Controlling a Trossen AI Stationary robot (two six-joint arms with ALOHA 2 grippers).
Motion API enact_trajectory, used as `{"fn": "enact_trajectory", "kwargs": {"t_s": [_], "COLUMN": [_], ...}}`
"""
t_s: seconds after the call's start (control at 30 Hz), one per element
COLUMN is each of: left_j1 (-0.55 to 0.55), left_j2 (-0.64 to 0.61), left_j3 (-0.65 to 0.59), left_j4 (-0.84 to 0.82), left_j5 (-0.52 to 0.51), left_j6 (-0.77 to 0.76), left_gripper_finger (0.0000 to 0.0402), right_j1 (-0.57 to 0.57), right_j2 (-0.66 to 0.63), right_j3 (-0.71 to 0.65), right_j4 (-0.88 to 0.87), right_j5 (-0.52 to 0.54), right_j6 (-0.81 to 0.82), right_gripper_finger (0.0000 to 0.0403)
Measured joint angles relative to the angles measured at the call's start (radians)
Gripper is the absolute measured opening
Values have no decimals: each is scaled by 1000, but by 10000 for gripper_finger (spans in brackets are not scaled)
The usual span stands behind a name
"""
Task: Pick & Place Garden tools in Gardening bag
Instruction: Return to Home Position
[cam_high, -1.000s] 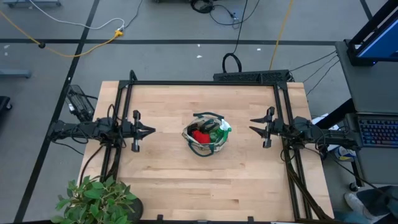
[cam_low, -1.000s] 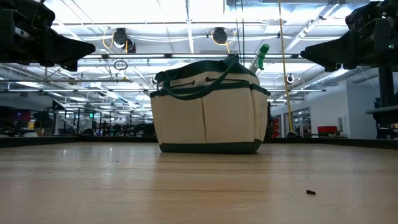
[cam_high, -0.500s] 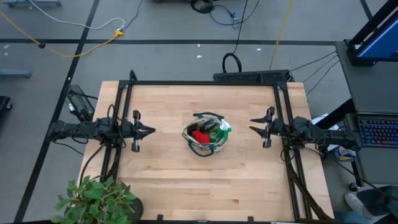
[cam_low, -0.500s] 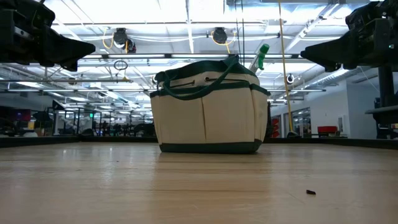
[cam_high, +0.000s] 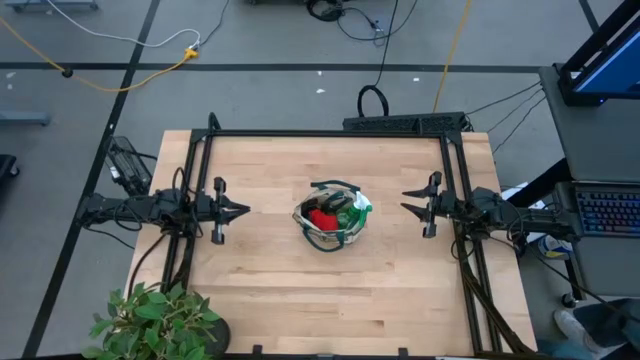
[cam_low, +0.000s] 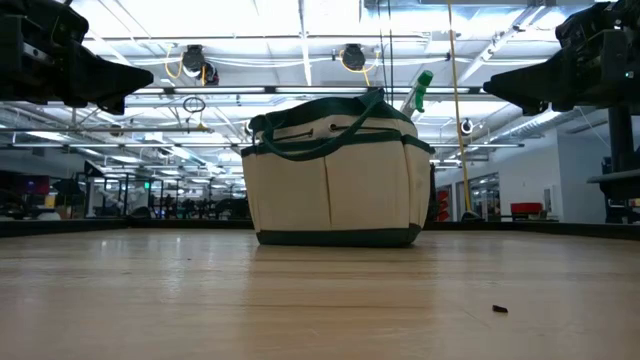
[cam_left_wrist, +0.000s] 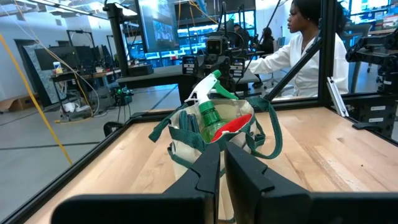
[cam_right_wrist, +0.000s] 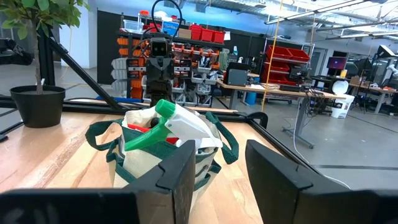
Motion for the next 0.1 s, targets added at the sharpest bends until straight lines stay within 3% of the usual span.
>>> {"fn": "enact_trajectory", "kwargs": {"t_s": [0.1], "left_j1": [0], "left_j2": [0], "left_j3": [0], "left_j4": [0], "left_j5": [0], "left_j6": [0], "left_gripper_finger": [31], "right_j1": [0], "right_j2": [0], "right_j3": [0], "right_j4": [0], "right_j5": [0], "right_j6": [0], "right_gripper_finger": [132]}}
